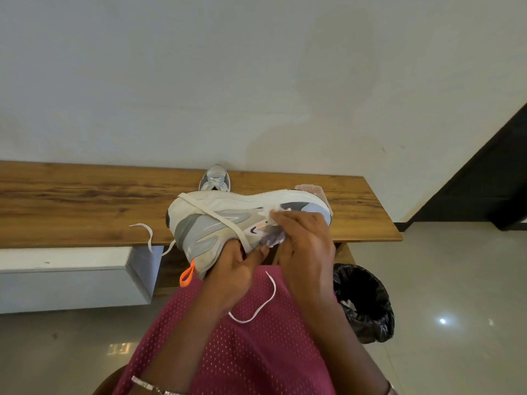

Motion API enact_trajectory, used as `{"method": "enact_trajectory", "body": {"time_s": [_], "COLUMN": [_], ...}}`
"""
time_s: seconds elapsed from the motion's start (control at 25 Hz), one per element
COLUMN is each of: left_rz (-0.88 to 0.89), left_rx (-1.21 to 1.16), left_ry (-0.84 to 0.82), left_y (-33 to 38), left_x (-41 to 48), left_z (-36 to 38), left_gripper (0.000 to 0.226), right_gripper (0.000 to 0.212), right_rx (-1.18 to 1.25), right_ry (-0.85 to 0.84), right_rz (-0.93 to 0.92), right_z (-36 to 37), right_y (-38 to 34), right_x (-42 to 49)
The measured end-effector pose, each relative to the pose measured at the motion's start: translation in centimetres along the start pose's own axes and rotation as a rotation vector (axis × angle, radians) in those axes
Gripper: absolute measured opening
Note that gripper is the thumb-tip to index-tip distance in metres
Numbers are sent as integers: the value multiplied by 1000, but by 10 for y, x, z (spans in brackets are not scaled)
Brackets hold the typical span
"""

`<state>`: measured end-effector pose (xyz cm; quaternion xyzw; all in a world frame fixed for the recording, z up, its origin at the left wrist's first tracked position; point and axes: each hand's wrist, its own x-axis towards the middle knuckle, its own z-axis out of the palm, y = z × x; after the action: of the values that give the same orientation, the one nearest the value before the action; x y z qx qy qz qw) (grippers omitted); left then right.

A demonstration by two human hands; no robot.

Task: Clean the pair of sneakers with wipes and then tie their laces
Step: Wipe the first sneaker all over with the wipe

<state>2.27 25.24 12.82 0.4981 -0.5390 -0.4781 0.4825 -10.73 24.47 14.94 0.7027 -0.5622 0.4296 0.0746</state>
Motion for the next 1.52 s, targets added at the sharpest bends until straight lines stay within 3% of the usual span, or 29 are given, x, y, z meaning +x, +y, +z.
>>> {"method": "enact_trajectory", "body": {"time_s": [0.12,0.32,0.48,0.6,0.8,0.84,1.04,1.2,1.36,1.52], "left_rz": [2,-61,23,58,-161,-190,-165,-245,-382,-507], "left_rx": [-78,-254,-323,-415,-587,-621,-881,-1048,-1273,-1456], "left_ry": [-6,-45,-100,-102,-36,-23,-190,-206,-181,-307], "left_y": [1,-6,1,-2,-1,-2,6,5,9,9], "left_x": [4,3,4,9,3,4,13,14,23,21], "left_z": [-2,0,0,1,-1,-2,-3,-4,-22,-13], "left_gripper": [46,26,48,51,18,21,57,62,87,70], "right_gripper": [35,26,23,26,30,29,24,22,28,20], "right_rx": [-12,135,-5,-42,33,35,-43,68,205,346], "right_ry": [27,-13,71,132,-42,-49,76,59,121,215], "right_rz": [105,-78,-63,22,-236,-248,-84,-95,75,198], "right_z": [-1,3,0,-3,7,6,-2,-7,-14,-4], "right_y": [18,-26,8,21,-29,-28,9,10,11,4], "right_x": [2,-17,-3,6,-22,-20,19,9,-37,-36]}}
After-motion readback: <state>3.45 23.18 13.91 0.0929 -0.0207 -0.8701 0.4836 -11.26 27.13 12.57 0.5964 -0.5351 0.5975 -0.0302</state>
